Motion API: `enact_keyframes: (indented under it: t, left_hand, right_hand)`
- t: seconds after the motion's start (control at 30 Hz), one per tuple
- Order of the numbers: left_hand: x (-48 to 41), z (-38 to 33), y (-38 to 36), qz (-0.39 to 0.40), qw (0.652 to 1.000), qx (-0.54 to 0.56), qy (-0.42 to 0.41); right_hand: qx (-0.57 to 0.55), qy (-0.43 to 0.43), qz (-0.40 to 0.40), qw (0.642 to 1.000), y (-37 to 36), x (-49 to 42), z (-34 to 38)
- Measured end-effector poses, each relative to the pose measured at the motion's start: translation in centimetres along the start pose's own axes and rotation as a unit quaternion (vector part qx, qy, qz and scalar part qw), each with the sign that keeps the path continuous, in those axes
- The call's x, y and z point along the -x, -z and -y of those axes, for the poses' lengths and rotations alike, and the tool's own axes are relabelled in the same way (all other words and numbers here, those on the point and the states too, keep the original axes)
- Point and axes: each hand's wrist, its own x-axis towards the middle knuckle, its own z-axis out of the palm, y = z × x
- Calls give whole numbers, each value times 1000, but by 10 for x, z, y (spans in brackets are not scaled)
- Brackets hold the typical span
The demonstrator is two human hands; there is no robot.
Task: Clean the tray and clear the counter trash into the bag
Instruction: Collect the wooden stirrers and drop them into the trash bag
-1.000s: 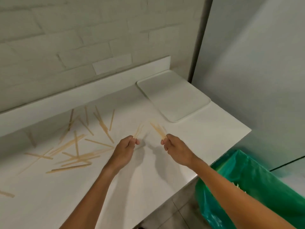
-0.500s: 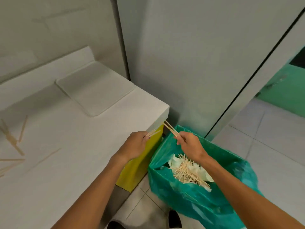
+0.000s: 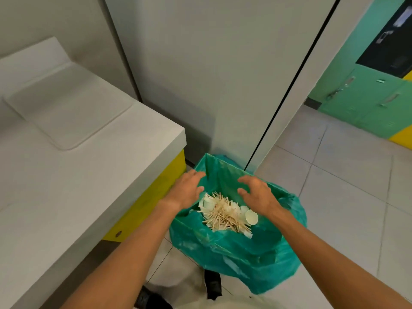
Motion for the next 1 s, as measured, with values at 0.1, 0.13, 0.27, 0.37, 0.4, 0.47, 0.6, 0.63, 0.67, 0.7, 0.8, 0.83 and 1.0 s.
enact_keyframes:
  t: [0.1,0.13,0.27,0.37,0.4,0.47,0.6,0.63,0.67,0.7,0.8,0.83,1.0]
  left_hand:
    - [13,14,13,-31,999,23,-12]
    - [20,20,19,-44,998,30,-15]
    - [53,50,52,-136,988,69,-12]
    - [86,79,82,-212,974,76,-2]
    - [98,89,91,-232,970,72,10]
    - [130,115,111,-270,960,58,48]
    - [196,170,140,-326,937,34,119]
    - [215,186,145,-339,930,31,137]
    - [233,200,148,-348,924,30,157]
    - [256,218,153,-360,915,29,179]
    - [304,258,156,-374,899,21,228]
    - [321,273,156,-376,893,24,246]
    - [396,341,151,-372,875,24,310]
  right_hand:
    - [-31,63,-15,997,1,-5,27]
    - [-41,90,-22,995,0,-7,40]
    - [-91,180,-42,979,-4,-15,110]
    - [-117,249,-47,960,-14,-17,170]
    - [-121,272,-42,954,-19,-18,188]
    - [-120,315,-25,941,-38,-18,231]
    - [-115,379,26,918,-82,-14,306]
    - [-110,392,44,912,-96,-12,325]
    - [-103,403,64,907,-109,-9,342]
    - [-95,415,87,901,-126,-4,365]
    - [-53,437,147,886,-169,3,409]
    - [-29,448,160,879,-185,5,423]
    - [116,467,165,861,-256,8,477]
